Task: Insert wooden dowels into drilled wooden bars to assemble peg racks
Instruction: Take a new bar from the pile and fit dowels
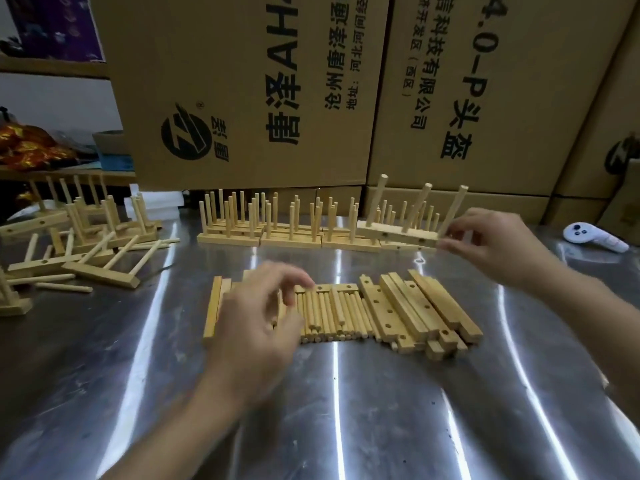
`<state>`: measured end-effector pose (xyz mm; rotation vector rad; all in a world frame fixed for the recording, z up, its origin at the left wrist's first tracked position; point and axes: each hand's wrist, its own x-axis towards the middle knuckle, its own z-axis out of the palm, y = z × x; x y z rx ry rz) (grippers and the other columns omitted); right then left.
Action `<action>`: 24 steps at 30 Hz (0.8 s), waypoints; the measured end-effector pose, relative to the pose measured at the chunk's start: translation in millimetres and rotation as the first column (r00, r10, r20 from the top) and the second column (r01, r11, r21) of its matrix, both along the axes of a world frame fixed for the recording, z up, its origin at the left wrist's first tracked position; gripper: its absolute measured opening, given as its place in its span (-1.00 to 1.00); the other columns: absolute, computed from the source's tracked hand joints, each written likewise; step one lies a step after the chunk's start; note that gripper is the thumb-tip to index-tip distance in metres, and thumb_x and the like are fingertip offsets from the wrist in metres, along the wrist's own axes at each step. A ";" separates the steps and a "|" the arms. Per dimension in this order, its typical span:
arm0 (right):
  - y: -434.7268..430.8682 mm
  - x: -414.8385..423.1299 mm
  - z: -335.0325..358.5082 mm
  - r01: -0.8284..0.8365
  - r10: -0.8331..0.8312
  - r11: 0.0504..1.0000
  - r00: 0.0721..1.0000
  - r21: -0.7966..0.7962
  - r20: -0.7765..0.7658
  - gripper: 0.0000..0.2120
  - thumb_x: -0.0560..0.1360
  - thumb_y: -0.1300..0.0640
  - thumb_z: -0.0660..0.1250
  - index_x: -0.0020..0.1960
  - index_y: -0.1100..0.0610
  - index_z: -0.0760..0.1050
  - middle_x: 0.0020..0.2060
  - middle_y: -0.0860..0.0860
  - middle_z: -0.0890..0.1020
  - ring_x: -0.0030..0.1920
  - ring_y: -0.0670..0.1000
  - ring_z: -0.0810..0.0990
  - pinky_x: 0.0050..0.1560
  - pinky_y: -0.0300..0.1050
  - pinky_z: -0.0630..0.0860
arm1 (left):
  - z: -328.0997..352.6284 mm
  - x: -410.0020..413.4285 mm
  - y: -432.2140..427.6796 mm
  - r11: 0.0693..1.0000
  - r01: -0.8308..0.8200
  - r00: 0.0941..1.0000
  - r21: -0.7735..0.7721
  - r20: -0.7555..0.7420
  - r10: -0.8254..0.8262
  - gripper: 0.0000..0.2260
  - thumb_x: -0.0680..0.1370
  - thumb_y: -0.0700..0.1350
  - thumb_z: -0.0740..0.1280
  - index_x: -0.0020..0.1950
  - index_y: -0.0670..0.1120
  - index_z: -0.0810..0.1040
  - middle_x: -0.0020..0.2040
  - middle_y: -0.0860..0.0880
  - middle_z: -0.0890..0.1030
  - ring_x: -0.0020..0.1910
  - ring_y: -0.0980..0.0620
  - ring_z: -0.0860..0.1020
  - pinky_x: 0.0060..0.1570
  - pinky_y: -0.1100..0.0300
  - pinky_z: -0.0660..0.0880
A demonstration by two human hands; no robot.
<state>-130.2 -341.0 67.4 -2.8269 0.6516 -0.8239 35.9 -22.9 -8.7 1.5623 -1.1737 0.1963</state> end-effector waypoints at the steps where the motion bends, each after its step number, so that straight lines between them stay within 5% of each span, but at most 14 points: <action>1: -16.7 5.6 -3.3 0.025 -0.025 1.000 0.999 0.010 -0.020 -0.79 0.57 -0.06 0.45 0.09 0.04 0.72 -0.10 -0.11 0.61 -0.15 -0.11 0.57 -0.17 -0.12 0.51 | -6.9 -11.0 -3.7 0.997 0.026 0.995 0.068 0.097 -0.033 -0.73 0.39 -0.24 0.28 -0.01 0.05 0.63 -0.19 0.17 0.48 -0.28 0.09 0.45 -0.34 0.30 0.34; 4: -63.5 21.4 -29.0 0.087 -0.080 0.994 0.992 0.064 -0.102 -0.85 0.61 0.03 0.45 0.12 0.06 0.69 -0.09 -0.07 0.63 -0.15 -0.16 0.54 -0.21 -0.27 0.36 | -23.2 -29.1 -15.2 0.906 0.118 0.910 0.407 0.321 -0.263 -0.78 0.48 -0.09 0.23 -0.01 0.10 0.64 -0.05 0.26 0.44 -0.23 0.12 0.52 -0.32 0.23 0.42; 7: -103.5 31.7 -56.3 0.165 -0.149 0.980 0.978 0.107 -0.144 -0.88 0.62 0.04 0.43 0.12 0.04 0.66 -0.08 -0.08 0.62 -0.13 -0.14 0.56 -0.20 -0.27 0.38 | -28.1 -26.5 -24.0 0.828 0.127 0.834 0.546 0.393 -0.386 -0.78 0.54 0.00 0.20 0.03 0.15 0.63 0.04 0.21 0.46 -0.12 0.18 0.56 -0.20 0.08 0.52; 12: -149.2 39.9 -85.2 0.293 -0.266 0.949 0.942 0.115 -0.202 -0.85 0.63 0.01 0.43 0.14 0.05 0.64 -0.09 -0.05 0.64 -0.10 -0.09 0.62 -0.15 -0.17 0.50 | -27.4 -14.7 -25.6 0.815 0.127 0.812 0.566 0.412 -0.413 -0.86 0.57 0.02 0.24 -0.03 0.20 0.59 -0.04 0.17 0.44 -0.21 0.20 0.54 -0.34 0.21 0.51; 16: -165.0 52.3 -94.7 0.333 -0.290 0.928 0.928 0.169 -0.235 -0.87 0.64 0.03 0.42 0.13 0.05 0.66 -0.09 -0.02 0.67 -0.05 0.02 0.66 0.11 0.11 0.65 | -36.7 -13.7 -29.5 0.814 0.044 0.748 0.579 0.521 -0.411 -0.84 0.62 0.27 0.28 -0.06 0.26 0.55 -0.08 0.20 0.40 -0.16 0.29 0.52 -0.16 0.23 0.58; 18: -168.9 59.7 -98.6 0.330 -0.279 0.922 0.930 0.205 -0.240 -0.87 0.65 0.03 0.41 0.12 0.06 0.67 -0.09 0.01 0.69 -0.03 0.06 0.67 0.15 0.17 0.64 | -32.0 -11.1 -30.4 0.825 0.000 0.769 0.566 0.527 -0.361 -0.85 0.57 0.29 0.35 -0.15 0.30 0.54 -0.15 0.25 0.41 -0.22 0.35 0.52 -0.18 0.34 0.56; 19: -170.2 63.4 -100.3 0.327 -0.278 0.920 0.933 0.216 -0.228 -0.87 0.65 0.04 0.41 0.12 0.06 0.67 -0.09 0.02 0.69 -0.03 0.07 0.67 0.16 0.18 0.63 | -24.5 -6.5 -26.0 0.781 0.044 0.838 0.623 0.403 -0.368 -0.84 0.59 0.25 0.35 -0.17 0.29 0.55 -0.19 0.28 0.44 -0.24 0.36 0.52 -0.16 0.40 0.53; 22: -170.7 72.5 -104.5 0.313 -0.271 0.917 0.943 0.245 -0.190 -0.87 0.66 0.03 0.39 0.14 0.03 0.67 -0.09 0.01 0.69 -0.04 0.05 0.66 0.16 0.16 0.63 | -50.3 -3.1 -8.2 0.904 0.076 0.910 0.420 0.341 -0.235 -0.88 0.68 0.13 0.26 0.14 0.36 0.54 -0.36 0.42 0.50 -0.27 0.40 0.53 -0.07 0.52 0.44; 24: -170.3 76.4 -105.7 0.321 -0.281 0.919 0.940 0.227 -0.193 -0.85 0.66 0.01 0.39 0.15 0.02 0.67 -0.08 0.00 0.70 -0.05 0.03 0.66 0.14 0.13 0.64 | -54.3 -8.0 -22.8 0.858 0.217 0.876 0.465 0.294 -0.381 -0.83 0.68 0.08 0.26 0.14 0.13 0.64 -0.31 0.36 0.53 -0.27 0.36 0.53 -0.10 0.52 0.45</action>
